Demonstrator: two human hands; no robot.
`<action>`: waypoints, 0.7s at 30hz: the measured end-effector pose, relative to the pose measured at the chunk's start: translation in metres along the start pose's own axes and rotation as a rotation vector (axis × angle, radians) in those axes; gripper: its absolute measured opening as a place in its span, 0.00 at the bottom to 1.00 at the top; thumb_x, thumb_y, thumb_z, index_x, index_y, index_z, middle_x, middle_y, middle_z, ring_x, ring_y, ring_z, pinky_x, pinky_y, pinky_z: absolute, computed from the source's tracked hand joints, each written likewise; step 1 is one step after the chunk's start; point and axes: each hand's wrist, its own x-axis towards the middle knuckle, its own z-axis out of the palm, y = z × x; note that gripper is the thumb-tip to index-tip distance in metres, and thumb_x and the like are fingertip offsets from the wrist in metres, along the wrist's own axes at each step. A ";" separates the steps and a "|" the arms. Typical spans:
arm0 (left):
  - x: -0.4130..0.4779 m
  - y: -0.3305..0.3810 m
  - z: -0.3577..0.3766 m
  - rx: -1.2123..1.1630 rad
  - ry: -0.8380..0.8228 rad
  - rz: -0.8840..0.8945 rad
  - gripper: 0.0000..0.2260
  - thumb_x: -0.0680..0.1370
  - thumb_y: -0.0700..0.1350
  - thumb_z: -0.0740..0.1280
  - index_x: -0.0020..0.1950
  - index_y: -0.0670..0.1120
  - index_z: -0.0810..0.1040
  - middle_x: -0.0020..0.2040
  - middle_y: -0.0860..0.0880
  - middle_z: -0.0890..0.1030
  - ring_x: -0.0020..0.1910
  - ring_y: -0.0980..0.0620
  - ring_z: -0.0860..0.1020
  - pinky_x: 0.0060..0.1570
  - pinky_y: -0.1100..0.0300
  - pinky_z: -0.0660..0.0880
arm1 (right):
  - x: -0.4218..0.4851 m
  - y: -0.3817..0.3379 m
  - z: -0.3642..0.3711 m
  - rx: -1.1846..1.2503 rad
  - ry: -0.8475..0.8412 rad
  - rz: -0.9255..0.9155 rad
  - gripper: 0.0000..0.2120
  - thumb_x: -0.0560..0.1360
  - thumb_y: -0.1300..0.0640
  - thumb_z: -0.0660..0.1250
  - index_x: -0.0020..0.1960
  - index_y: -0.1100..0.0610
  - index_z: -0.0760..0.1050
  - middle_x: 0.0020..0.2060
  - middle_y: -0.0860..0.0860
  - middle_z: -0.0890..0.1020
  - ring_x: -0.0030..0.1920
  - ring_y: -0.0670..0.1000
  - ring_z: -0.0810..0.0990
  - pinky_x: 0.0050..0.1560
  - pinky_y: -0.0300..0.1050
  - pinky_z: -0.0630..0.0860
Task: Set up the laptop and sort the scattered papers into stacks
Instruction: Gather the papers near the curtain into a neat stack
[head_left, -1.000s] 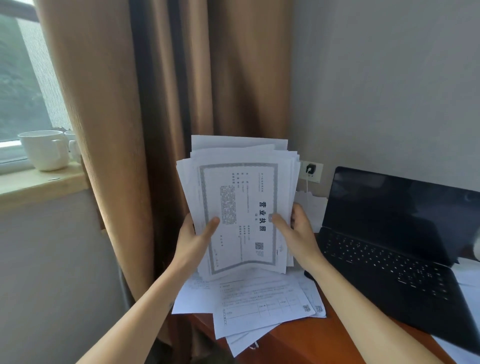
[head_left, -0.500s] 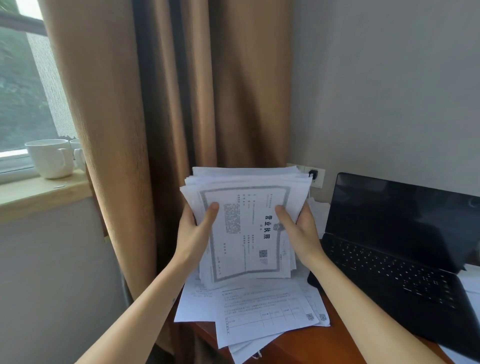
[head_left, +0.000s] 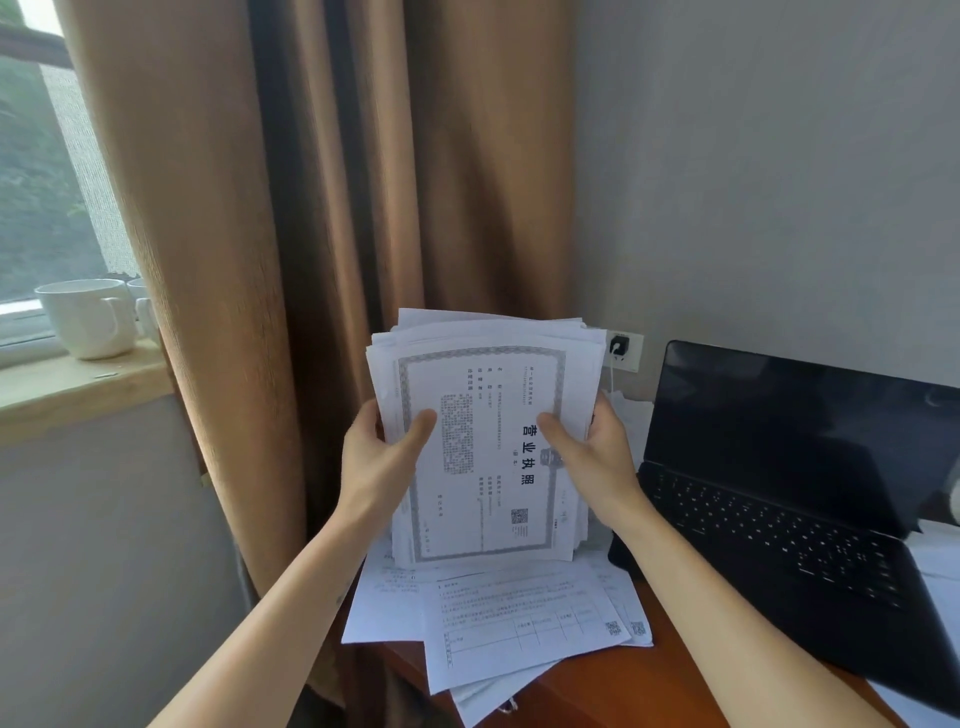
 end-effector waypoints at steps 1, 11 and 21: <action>-0.001 -0.005 -0.003 0.010 -0.034 -0.035 0.17 0.78 0.48 0.76 0.65 0.49 0.78 0.58 0.51 0.85 0.55 0.49 0.85 0.56 0.46 0.83 | 0.000 0.000 -0.001 -0.001 0.000 0.006 0.18 0.78 0.62 0.71 0.66 0.53 0.73 0.57 0.45 0.84 0.57 0.45 0.83 0.58 0.49 0.82; -0.008 -0.030 -0.014 0.144 -0.357 -0.254 0.18 0.76 0.51 0.76 0.65 0.53 0.79 0.59 0.54 0.86 0.57 0.50 0.85 0.65 0.40 0.78 | 0.007 -0.004 -0.002 0.003 0.001 0.040 0.17 0.79 0.61 0.70 0.66 0.54 0.75 0.58 0.49 0.85 0.58 0.50 0.84 0.61 0.58 0.80; -0.040 -0.037 -0.048 0.027 -0.338 -0.336 0.26 0.68 0.58 0.74 0.63 0.48 0.78 0.53 0.51 0.87 0.54 0.47 0.86 0.63 0.43 0.79 | 0.021 -0.004 0.012 0.131 -0.037 0.236 0.13 0.78 0.65 0.71 0.61 0.56 0.78 0.54 0.51 0.86 0.53 0.51 0.86 0.50 0.45 0.83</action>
